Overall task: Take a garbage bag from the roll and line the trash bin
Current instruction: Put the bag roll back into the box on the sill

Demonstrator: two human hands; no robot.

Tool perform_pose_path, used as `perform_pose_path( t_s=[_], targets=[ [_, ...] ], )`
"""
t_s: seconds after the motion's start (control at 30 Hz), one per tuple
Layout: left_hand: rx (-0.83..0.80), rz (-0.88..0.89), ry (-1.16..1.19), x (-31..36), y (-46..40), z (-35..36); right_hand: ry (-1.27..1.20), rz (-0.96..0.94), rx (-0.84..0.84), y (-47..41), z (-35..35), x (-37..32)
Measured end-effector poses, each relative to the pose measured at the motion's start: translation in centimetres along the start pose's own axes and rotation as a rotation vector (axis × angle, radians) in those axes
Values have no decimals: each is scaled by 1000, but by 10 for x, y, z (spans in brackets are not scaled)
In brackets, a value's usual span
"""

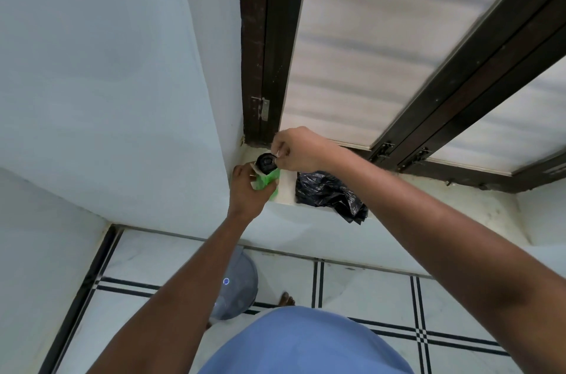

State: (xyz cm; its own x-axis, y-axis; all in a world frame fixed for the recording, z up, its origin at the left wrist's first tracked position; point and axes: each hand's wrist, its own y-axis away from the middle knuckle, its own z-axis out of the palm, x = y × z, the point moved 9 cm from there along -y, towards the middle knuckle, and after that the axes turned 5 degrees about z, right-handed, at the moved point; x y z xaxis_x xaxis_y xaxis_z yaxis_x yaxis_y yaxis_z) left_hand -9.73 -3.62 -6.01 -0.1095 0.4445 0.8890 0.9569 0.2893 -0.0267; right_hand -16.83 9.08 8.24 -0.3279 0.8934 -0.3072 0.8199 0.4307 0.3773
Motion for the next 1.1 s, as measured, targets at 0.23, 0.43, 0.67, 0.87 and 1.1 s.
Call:
perform_pose_path(
  t_s=[0.23,0.43,0.67,0.87,1.1],
  targets=[
    [-19,-86,79,-2,-4,-1,-206,254,66,8,55,37],
    [-36,-118,165,2,-2,-6,-798,295,205,16,89,54],
    [-82,76,-19,30,3,-3,-971,245,346,20,86,61],
    [-83,145,-22,36,5,5,-1114,340,362,14,88,69],
    [-135,215,-219,33,8,3,-1236,412,223,2,93,75]
  ],
)
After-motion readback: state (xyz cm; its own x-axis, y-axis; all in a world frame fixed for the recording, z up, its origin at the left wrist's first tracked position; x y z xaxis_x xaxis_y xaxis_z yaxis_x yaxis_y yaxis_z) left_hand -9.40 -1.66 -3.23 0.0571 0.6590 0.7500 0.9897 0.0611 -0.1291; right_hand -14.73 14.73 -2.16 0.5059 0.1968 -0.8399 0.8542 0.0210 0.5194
